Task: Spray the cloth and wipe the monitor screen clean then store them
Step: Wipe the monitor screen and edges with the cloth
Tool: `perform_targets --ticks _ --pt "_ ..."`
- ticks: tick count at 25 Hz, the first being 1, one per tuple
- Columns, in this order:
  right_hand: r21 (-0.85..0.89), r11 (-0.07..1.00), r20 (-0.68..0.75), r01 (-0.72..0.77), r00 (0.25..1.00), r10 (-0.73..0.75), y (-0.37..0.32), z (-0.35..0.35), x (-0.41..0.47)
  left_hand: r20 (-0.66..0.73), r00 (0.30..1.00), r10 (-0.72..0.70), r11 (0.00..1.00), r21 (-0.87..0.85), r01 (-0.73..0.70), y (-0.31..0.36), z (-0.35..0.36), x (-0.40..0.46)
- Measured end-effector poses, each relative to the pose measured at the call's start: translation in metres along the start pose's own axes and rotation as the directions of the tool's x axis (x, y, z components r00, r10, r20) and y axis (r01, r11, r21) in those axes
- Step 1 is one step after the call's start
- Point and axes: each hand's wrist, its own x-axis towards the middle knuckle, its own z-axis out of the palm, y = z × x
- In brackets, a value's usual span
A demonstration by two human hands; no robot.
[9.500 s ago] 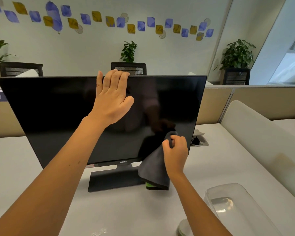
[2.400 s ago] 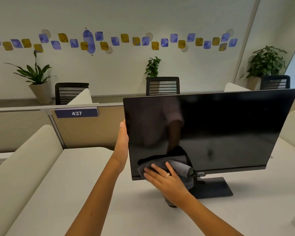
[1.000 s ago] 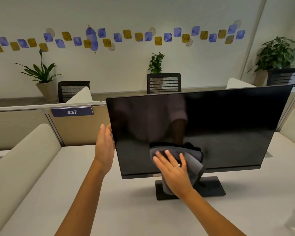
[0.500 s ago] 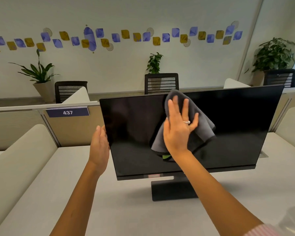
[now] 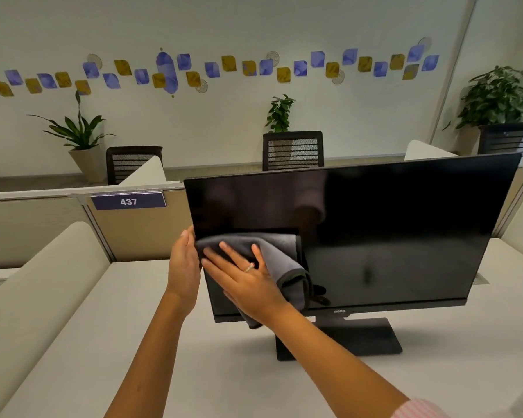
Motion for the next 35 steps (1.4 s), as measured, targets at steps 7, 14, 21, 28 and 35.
perform_targets --ticks 7,14,21,28,35 --pt "-0.092 0.996 0.184 0.02 0.983 -0.002 0.038 0.002 -0.105 -0.177 0.983 0.041 0.993 0.115 -0.021 -0.02 0.021 -0.004" --pt "-0.291 0.93 0.016 -0.224 0.971 0.238 0.12 -0.047 -0.143 -0.248 0.968 0.03 0.999 0.023 -0.025 -0.021 0.033 -0.002" --pt "-0.066 0.886 -0.322 -0.459 0.85 0.417 0.147 -0.089 -0.055 -0.271 0.961 0.051 0.998 0.051 -0.039 -0.022 0.033 -0.003" --pt "-0.16 0.985 -0.084 -0.059 0.995 0.046 0.101 -0.056 -0.054 -0.304 0.952 0.046 0.997 0.073 -0.025 -0.025 0.037 -0.005" --pt "-0.184 0.973 0.258 0.141 0.962 -0.091 0.117 -0.043 -0.165 -0.294 0.955 -0.036 0.997 0.05 0.053 -0.033 0.03 -0.003"
